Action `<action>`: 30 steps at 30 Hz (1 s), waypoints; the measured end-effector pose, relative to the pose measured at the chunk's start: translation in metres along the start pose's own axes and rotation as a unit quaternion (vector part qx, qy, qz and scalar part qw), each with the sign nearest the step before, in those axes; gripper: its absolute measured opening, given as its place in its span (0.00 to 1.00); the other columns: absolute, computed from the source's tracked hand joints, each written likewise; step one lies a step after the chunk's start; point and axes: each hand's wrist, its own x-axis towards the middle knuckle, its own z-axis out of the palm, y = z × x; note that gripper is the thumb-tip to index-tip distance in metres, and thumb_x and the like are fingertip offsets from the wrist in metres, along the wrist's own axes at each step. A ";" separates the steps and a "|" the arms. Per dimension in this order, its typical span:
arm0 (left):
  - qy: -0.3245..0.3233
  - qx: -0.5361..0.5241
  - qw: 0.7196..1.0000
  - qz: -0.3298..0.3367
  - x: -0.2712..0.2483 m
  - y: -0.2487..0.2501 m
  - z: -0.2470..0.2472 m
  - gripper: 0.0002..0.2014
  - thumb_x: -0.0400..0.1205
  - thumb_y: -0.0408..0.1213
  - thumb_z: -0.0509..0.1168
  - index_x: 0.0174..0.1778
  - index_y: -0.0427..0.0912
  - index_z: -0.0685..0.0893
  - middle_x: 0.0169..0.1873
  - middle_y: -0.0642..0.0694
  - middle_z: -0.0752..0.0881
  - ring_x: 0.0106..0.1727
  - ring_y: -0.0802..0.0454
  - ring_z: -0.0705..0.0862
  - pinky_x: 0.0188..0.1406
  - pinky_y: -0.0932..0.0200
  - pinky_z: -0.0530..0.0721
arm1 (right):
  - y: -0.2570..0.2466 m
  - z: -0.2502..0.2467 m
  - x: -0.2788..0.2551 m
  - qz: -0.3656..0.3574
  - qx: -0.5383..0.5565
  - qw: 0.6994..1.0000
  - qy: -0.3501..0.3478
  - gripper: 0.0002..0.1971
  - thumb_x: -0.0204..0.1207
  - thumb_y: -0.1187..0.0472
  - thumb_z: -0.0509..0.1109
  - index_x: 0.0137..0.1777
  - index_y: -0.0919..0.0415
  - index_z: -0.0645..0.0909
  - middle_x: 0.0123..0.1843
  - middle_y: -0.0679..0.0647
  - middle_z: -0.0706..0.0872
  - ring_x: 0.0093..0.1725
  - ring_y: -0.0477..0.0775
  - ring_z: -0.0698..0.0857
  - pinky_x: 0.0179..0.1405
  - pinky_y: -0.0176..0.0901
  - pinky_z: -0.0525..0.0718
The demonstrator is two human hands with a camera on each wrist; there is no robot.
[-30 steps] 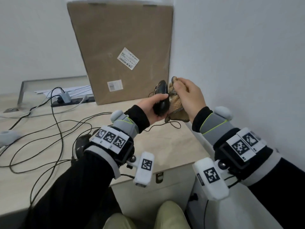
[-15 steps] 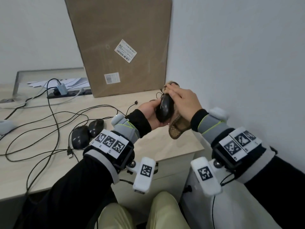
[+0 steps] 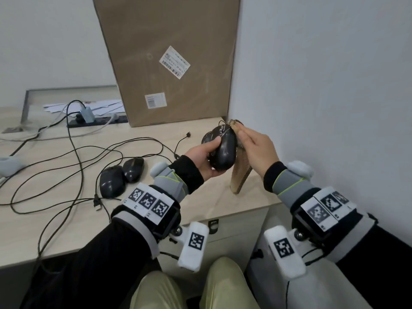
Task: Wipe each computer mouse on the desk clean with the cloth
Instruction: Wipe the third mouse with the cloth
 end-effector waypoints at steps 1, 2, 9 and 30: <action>0.001 -0.008 1.000 0.009 0.001 0.000 -0.001 0.11 0.84 0.44 0.61 0.58 0.44 0.78 0.45 0.46 0.83 0.43 0.51 0.82 0.33 0.58 0.84 | 0.002 0.002 -0.002 -0.006 0.014 1.000 0.016 0.17 0.83 0.58 0.58 0.69 0.54 0.79 0.68 0.48 0.82 0.69 0.44 0.78 0.72 0.37 0.70; 0.004 -0.018 1.000 0.016 0.002 0.000 -0.001 0.09 0.84 0.45 0.61 0.54 0.45 0.79 0.42 0.47 0.84 0.42 0.52 0.82 0.36 0.58 0.83 | 0.003 0.005 -0.003 -0.012 0.028 0.999 0.033 0.16 0.84 0.58 0.58 0.68 0.54 0.79 0.68 0.47 0.82 0.68 0.43 0.78 0.72 0.37 0.71; -0.031 -0.097 0.994 0.041 0.013 -0.005 -0.003 0.19 0.88 0.48 0.51 0.48 0.40 0.82 0.34 0.44 0.91 0.37 0.49 0.90 0.38 0.56 0.89 | -0.012 0.023 -0.038 -0.133 -0.028 0.990 -0.024 0.15 0.82 0.58 0.59 0.65 0.55 0.82 0.62 0.52 0.85 0.63 0.47 0.82 0.62 0.22 0.70; 0.010 0.005 1.000 -0.024 0.006 -0.023 -0.021 0.16 0.86 0.51 0.53 0.58 0.45 0.79 0.45 0.43 0.84 0.43 0.48 0.83 0.41 0.53 0.82 | 0.012 0.026 -0.013 -0.002 -0.132 0.990 -0.039 0.14 0.84 0.59 0.57 0.56 0.64 0.82 0.54 0.64 0.87 0.56 0.61 0.82 0.49 0.41 0.70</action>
